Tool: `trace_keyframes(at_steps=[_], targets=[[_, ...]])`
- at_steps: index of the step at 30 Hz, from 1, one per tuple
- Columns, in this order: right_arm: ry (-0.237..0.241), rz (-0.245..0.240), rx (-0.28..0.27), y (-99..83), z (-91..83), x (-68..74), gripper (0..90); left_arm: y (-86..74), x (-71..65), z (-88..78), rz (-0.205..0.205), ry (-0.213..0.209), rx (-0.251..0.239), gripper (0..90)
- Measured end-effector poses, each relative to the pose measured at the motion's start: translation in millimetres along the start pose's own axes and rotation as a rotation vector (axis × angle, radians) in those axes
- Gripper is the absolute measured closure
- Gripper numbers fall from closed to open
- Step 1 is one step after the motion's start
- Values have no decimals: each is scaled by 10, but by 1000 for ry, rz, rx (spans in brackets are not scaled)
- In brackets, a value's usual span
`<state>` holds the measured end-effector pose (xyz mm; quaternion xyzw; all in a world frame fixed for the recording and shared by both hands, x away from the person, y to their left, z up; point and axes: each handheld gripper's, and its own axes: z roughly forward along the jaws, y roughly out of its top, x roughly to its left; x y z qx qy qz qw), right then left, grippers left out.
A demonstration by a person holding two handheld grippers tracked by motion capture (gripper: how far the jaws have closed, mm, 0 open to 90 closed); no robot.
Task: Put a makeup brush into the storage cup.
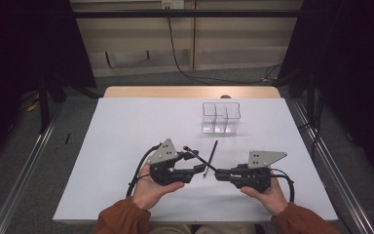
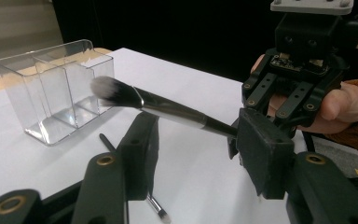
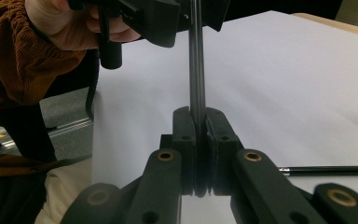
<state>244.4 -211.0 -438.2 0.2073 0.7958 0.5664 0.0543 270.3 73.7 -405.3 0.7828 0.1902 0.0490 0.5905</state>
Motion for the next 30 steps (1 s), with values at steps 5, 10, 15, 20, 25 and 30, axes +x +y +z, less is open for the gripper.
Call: trace_keyframes(at_steps=[5,10,15,20,25,30], targets=[[4,0,5,-5,9,2,842,10,24,-15,-25,8,-16,541],[10,1,7,-8,16,-2,842,23,44,-35,-39,3,-17,605],[13,-1,12,-12,20,1,842,28,40,-31,-58,-14,-28,632],[22,7,7,-16,25,5,842,45,47,-51,-68,-34,-12,661],[24,0,12,-20,35,12,842,51,62,-63,-81,-49,-21,677],[27,0,18,-27,51,16,842,59,75,-73,-95,-72,-30,707]])
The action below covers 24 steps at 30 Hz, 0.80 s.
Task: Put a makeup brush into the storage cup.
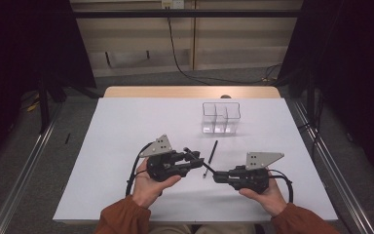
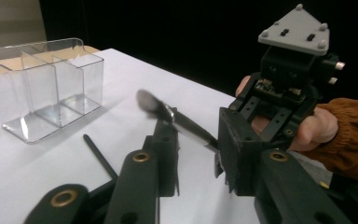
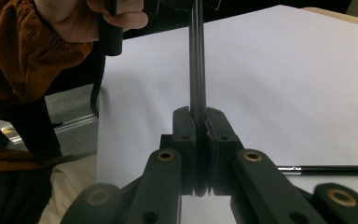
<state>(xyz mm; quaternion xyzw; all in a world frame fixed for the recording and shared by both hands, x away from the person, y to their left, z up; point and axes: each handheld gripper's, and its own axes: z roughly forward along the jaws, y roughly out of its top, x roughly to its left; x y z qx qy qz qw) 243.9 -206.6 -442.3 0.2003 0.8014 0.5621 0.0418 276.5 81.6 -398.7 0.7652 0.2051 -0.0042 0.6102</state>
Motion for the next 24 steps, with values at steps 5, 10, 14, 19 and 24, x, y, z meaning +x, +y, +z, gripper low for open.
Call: trace_keyframes(at_steps=[5,10,14,19,24], targets=[[6,-12,12,-7,17,6,842,17,-26,11,1,-25,-3,741],[6,-9,11,-11,19,-1,842,28,-31,17,-9,-42,-6,793],[4,-18,16,-10,22,1,842,28,-37,23,-15,-51,-9,800],[7,-27,25,-18,40,3,842,35,-53,38,-31,-79,-10,827],[7,-36,33,-16,49,11,841,41,-68,47,-39,-92,-7,835]])
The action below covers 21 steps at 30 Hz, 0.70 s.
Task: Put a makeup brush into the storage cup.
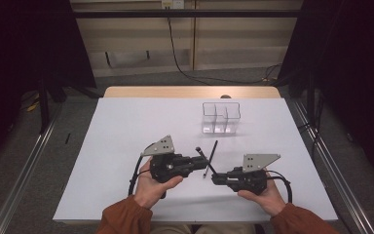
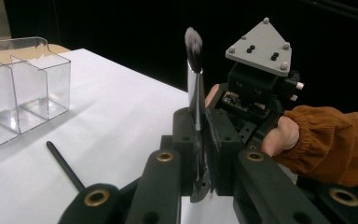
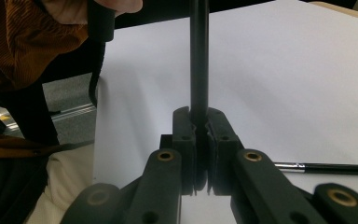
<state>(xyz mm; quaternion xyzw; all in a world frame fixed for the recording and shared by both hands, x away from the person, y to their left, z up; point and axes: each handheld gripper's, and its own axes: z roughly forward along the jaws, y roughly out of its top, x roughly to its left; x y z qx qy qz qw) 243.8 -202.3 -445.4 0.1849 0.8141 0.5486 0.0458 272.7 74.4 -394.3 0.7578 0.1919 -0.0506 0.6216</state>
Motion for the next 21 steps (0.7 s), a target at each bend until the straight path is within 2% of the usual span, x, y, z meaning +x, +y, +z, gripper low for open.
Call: trace_keyframes(at_steps=[10,21], targets=[[-6,-17,7,5,3,8,842,-5,-8,16,-2,-2,-12,835],[-2,-17,5,4,1,6,842,26,-7,60,-29,-13,-27,837]])
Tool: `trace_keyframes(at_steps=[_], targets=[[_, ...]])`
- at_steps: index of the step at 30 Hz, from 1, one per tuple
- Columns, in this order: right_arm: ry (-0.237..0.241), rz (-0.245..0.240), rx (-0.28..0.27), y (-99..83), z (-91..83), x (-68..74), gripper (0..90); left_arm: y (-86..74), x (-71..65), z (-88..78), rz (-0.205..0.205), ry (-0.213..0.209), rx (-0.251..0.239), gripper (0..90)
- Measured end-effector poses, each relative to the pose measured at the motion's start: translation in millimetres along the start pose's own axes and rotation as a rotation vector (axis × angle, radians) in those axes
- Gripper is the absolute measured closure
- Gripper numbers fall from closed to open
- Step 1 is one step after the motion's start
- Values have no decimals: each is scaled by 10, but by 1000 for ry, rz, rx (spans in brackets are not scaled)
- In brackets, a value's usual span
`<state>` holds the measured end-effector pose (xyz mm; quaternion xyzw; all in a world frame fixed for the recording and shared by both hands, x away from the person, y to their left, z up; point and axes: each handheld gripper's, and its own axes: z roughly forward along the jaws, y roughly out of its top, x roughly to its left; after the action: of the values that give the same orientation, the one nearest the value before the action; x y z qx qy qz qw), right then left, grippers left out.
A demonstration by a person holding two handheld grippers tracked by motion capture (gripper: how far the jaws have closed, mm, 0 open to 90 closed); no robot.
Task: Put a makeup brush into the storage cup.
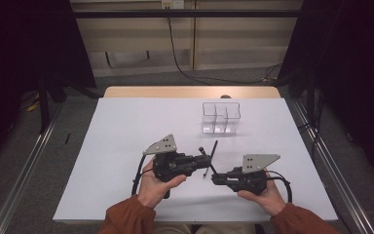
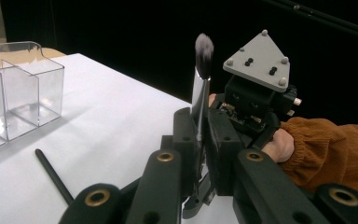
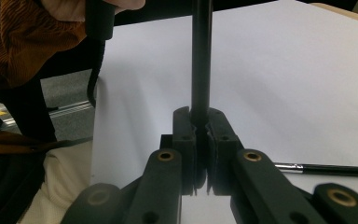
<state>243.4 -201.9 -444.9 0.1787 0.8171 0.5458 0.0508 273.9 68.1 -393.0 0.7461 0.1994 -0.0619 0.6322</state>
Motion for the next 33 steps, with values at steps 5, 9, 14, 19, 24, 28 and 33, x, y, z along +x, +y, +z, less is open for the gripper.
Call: trace_keyframes(at_steps=[5,9,14,19,24,28,33], targets=[[5,11,-6,1,-4,-5,833,9,-1,-5,0,-6,2,839],[10,15,-6,2,0,-6,778,24,-12,-12,4,0,7,840],[6,24,-16,11,-14,-13,713,51,-13,-24,7,0,16,839],[-4,44,-35,36,-65,-33,644,91,-21,-42,22,7,30,840],[-12,56,-44,43,-97,-38,564,104,-12,-55,32,19,52,840],[-5,58,-43,43,-83,-29,491,126,3,-76,40,33,66,840],[-6,70,-43,43,-86,-33,408,152,27,-115,41,54,93,840]])
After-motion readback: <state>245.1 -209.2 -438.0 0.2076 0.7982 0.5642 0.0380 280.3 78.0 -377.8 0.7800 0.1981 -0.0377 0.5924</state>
